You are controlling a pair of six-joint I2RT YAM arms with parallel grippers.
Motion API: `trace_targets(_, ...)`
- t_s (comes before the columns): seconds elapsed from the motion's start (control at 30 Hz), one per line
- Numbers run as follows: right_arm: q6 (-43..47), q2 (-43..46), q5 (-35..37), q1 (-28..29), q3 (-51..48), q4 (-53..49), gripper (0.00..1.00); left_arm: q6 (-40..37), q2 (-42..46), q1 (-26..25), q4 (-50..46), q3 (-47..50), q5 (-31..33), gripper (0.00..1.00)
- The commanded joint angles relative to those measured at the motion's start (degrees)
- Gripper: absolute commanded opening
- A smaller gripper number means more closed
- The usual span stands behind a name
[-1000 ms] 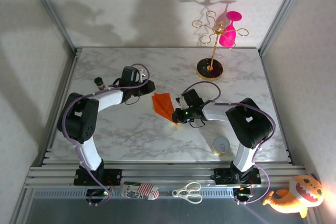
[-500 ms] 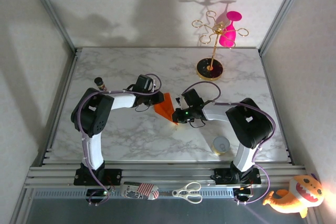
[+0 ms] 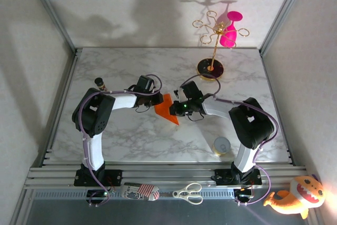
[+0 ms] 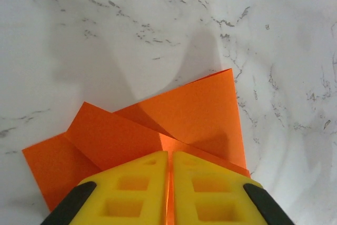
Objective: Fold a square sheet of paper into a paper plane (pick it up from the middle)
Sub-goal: Fourth fold the wing at the center of the table.
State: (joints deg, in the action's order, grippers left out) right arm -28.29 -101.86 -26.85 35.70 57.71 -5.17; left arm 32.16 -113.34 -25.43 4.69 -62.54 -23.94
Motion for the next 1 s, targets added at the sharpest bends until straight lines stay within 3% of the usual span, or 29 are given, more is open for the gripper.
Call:
trace_targets(0.0, -1.0, -2.7, 0.7, -0.4, 3.9, 0.7, 0.06, -0.4, -2.4, 0.2, -4.2, -0.3, 3.1, 0.11)
trace_targets(0.53, -0.2, -12.4, 2.6, 0.5, 7.8, -1.6, 0.00, 0.5, -3.4, 0.2, -6.2, -0.8, 4.6, 0.11)
trace_targets(0.97, 3.1, -5.5, 0.5, 0.5, -1.1, -5.3, 0.01, 0.4, -4.3, 0.2, -9.8, -1.4, 8.4, 0.11)
